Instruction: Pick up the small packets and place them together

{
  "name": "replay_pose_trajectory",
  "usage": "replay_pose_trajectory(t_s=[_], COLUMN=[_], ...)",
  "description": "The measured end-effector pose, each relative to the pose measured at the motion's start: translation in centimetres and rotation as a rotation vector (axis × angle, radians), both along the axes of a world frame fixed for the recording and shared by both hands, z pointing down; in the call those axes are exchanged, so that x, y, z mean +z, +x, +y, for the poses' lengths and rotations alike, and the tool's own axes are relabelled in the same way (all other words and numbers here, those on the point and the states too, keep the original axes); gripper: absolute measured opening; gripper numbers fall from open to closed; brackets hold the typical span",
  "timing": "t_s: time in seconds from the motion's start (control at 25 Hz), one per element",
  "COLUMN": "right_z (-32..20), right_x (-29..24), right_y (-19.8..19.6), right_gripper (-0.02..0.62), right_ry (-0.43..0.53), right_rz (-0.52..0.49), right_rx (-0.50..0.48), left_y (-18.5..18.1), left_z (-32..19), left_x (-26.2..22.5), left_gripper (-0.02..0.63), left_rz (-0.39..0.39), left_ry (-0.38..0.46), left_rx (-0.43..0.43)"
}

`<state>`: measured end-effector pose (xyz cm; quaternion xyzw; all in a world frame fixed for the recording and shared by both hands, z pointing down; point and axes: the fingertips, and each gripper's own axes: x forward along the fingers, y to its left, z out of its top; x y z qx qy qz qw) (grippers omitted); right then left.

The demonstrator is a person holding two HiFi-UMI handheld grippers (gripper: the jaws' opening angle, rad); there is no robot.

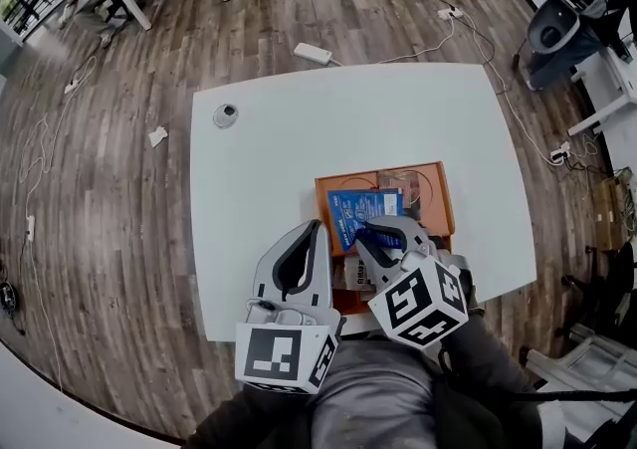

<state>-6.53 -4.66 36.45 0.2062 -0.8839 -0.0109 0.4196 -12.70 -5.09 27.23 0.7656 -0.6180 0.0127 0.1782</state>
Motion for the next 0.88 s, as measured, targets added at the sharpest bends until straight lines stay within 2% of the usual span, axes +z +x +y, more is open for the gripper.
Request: replay_pose_trajectory(t_s=[0.36, 0.44, 0.52, 0.68, 0.88], right_z=[-0.8, -0.8, -1.0, -1.0, 0.1], right_x=[3.6, 3.6, 3.0, 1.6, 0.8], right_y=[-1.3, -1.5, -1.7, -1.5, 0.5], right_gripper=[0.121, 0.137, 0.2, 0.207, 0.207], right_ry=[-0.09, -0.096, -0.092, -0.072, -0.038], right_rz=[0.051, 0.035, -0.005, -0.071, -0.073], right_rx=[-0.025, -0.023, -0.012, 0.015, 0.063], left_y=[-1.8, -2.0, -2.0, -1.5, -0.3], left_z=[-1.8, -1.8, -1.8, -1.0, 0.6], left_x=[2.3, 2.6, 2.7, 2.6, 1.8], left_gripper=[0.0, 0.0, 0.0, 0.0, 0.0], left_rz=[0.01, 0.009, 0.008, 0.0, -0.013], left_ry=[-0.056, -0.062, -0.064, -0.061, -0.052], left_rx=[-0.004, -0.006, -0.006, -0.003, 0.014])
